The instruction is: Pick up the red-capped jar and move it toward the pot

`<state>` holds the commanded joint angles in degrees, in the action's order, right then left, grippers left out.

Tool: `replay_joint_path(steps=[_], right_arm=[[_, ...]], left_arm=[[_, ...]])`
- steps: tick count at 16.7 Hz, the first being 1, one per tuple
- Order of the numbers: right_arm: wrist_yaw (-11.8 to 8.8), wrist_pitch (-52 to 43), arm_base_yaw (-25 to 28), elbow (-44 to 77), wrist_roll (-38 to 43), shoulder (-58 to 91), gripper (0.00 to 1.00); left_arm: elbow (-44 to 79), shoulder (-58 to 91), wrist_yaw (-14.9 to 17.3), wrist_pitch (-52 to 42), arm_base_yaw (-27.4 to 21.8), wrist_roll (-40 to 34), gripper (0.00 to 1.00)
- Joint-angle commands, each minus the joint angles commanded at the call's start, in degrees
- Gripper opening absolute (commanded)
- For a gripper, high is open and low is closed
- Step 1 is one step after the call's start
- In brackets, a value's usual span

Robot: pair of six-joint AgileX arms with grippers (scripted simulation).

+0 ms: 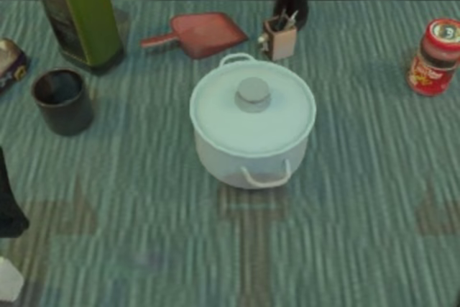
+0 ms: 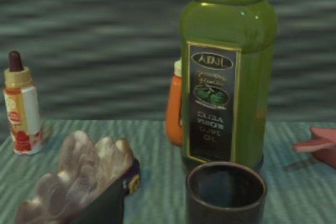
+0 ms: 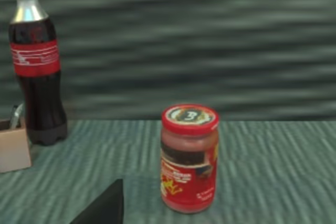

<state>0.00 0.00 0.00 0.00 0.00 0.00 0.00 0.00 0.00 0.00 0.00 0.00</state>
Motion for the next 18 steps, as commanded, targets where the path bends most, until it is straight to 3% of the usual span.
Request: replay_joint_path(steps=[4, 8, 18], right_arm=[[-0.2, -0.8, 0.2, 1.6, -0.1, 1.5, 1.00], [-1.2, -6.1, 0.7, 11.6, -1.1, 11.2, 1.00], [-2.6, -34.5, 0.0, 62.7, -7.0, 62.8, 1.00]], left_arm=[[0.0, 0.0, 0.0, 0.0, 0.0, 0.0, 1.00], [0.0, 0.0, 0.0, 0.0, 0.0, 0.0, 1.00], [0.0, 0.0, 0.0, 0.0, 0.0, 0.0, 1.00]])
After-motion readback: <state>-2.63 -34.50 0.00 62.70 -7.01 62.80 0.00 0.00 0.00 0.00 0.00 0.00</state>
